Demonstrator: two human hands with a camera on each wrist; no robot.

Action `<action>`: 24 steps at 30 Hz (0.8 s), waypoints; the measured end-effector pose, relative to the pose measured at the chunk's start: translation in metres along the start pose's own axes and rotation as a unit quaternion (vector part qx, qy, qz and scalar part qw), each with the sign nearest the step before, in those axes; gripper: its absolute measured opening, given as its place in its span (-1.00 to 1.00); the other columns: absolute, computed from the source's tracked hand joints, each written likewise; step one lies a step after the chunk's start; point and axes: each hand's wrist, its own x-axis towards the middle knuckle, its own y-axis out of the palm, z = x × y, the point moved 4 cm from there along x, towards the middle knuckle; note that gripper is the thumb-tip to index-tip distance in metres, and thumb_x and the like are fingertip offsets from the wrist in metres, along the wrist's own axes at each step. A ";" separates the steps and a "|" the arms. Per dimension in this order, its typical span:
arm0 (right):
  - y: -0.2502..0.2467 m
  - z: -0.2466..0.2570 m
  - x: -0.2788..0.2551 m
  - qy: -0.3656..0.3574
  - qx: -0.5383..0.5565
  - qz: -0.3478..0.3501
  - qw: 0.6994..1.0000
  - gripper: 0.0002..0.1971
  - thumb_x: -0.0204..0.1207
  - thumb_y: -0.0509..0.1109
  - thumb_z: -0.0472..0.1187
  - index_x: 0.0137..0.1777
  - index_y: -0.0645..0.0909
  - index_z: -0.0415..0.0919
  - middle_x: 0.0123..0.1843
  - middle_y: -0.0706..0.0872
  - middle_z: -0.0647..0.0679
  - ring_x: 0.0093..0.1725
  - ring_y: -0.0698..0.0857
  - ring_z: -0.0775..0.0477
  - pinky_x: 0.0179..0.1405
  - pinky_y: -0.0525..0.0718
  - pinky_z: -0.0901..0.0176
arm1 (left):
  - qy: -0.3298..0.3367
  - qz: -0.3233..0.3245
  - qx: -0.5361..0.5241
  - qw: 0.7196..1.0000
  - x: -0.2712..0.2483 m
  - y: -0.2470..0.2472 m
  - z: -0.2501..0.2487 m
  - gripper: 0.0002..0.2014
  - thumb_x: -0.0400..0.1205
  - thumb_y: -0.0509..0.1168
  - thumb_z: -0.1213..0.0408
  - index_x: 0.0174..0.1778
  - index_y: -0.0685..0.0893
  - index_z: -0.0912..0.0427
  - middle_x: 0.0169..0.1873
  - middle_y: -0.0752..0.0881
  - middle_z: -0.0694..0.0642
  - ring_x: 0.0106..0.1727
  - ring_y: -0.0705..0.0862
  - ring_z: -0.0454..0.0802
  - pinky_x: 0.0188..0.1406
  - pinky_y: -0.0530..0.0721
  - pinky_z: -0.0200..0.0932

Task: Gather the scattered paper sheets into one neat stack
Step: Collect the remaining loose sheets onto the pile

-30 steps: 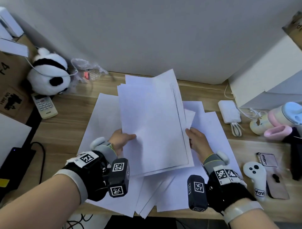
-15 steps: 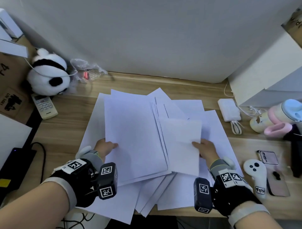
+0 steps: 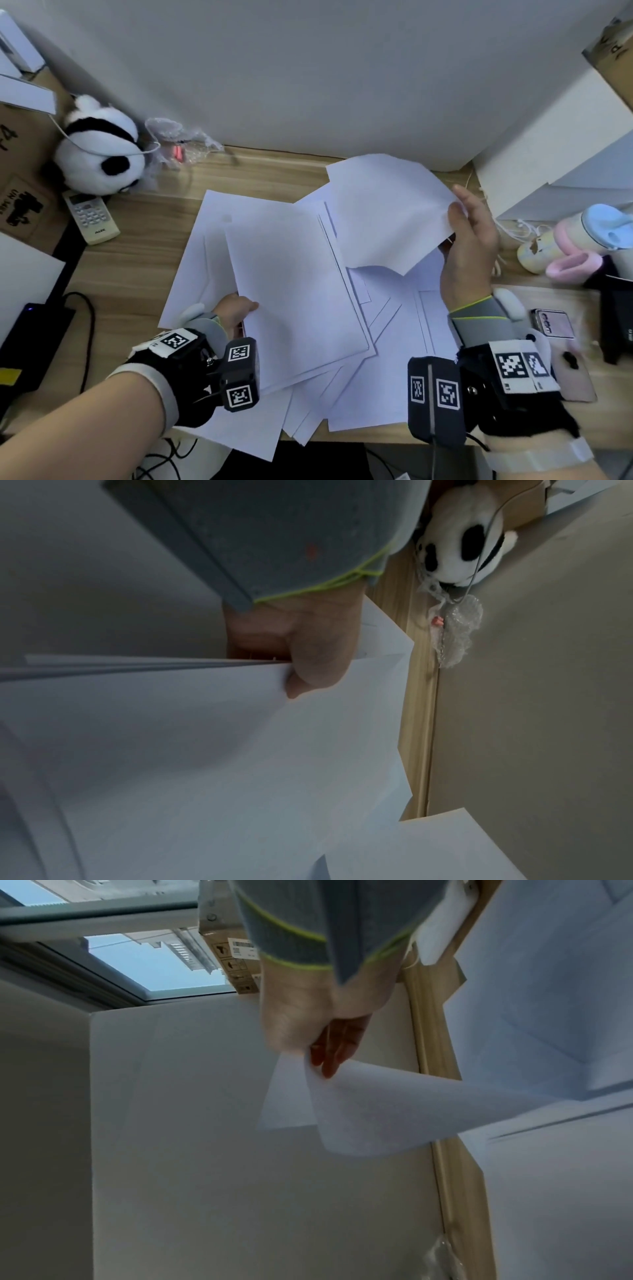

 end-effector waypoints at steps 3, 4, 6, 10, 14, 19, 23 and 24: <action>-0.005 -0.003 -0.008 0.004 0.019 -0.048 0.999 -0.75 0.62 0.20 -0.34 0.10 0.63 -0.01 -0.09 0.70 0.19 -0.13 0.66 0.23 -0.31 0.65 0.42 | -0.012 0.007 -0.015 1.000 -0.002 0.003 0.001 -0.60 0.66 0.13 0.50 0.45 0.40 0.49 0.40 0.54 0.47 0.41 0.55 0.42 -0.02 0.60 0.05; -0.005 -0.002 -0.009 0.003 0.026 -0.061 0.998 -0.74 0.61 0.20 -0.34 0.07 0.64 0.01 -0.11 0.72 0.22 -0.15 0.67 0.25 -0.30 0.64 0.42 | -0.017 0.005 -0.017 1.000 -0.003 0.001 0.001 -0.59 0.66 0.14 0.49 0.45 0.41 0.48 0.39 0.56 0.46 0.41 0.56 0.42 0.04 0.64 0.08; -0.004 0.007 -0.007 -0.005 0.038 -0.072 0.997 -0.71 0.58 0.20 -0.33 0.01 0.66 0.07 -0.10 0.73 0.20 -0.15 0.67 0.24 -0.25 0.63 0.37 | -0.031 0.013 -0.020 0.999 0.001 0.000 0.002 -0.60 0.67 0.15 0.45 0.45 0.42 0.48 0.34 0.59 0.44 0.38 0.58 0.41 0.34 0.57 0.19; 0.007 0.037 0.001 -0.040 0.051 -0.071 0.995 -0.72 0.52 0.21 -0.30 -0.02 0.70 0.05 -0.16 0.65 0.06 -0.22 0.57 0.07 -0.38 0.54 0.33 | -0.028 0.020 -0.026 0.999 0.007 -0.003 0.005 -0.67 0.68 0.15 0.41 0.33 0.49 0.48 0.24 0.64 0.36 0.28 0.62 0.31 0.46 0.47 0.23; 0.019 0.041 0.000 -0.034 0.100 -0.051 0.993 -0.75 0.57 0.20 -0.29 0.04 0.69 -0.04 -0.10 0.67 -0.01 -0.12 0.59 -0.01 -0.34 0.56 0.31 | -0.020 0.031 -0.042 0.998 -0.008 0.000 0.000 -0.85 0.67 0.13 0.46 0.12 0.51 0.34 -0.17 0.65 0.25 0.10 0.57 0.19 0.26 0.51 0.08; 0.017 -0.011 -0.022 0.021 0.022 -0.047 0.998 -0.72 0.50 0.26 -0.29 -0.44 0.48 -0.06 -0.40 0.50 0.06 -0.34 0.46 0.13 -0.31 0.46 0.25 | -0.025 0.037 -0.042 0.998 -0.011 0.000 0.001 -0.88 0.68 0.13 0.43 0.03 0.53 0.37 -0.23 0.64 0.25 -0.04 0.61 0.22 0.20 0.50 0.04; 0.000 -0.088 -0.049 0.119 -0.154 -0.026 0.980 -0.80 0.38 0.27 -0.26 -0.37 0.38 -0.34 -0.36 0.33 -0.13 -0.33 0.31 -0.02 -0.37 0.35 0.14 | -0.024 0.038 -0.050 0.998 -0.012 -0.001 0.001 -0.73 0.70 0.11 0.39 0.25 0.54 0.45 -0.25 0.63 0.25 -0.23 0.59 0.18 0.12 0.48 0.00; -0.005 -0.111 -0.057 0.165 -0.174 -0.018 0.971 -0.79 0.35 0.28 -0.24 -0.31 0.42 -0.43 -0.34 0.40 -0.14 -0.30 0.36 -0.04 -0.33 0.41 0.07 | -0.021 0.034 -0.065 0.997 -0.009 -0.002 0.002 -0.68 0.70 0.11 0.37 0.32 0.51 0.47 -0.13 0.67 0.29 -0.13 0.62 0.21 0.16 0.50 0.02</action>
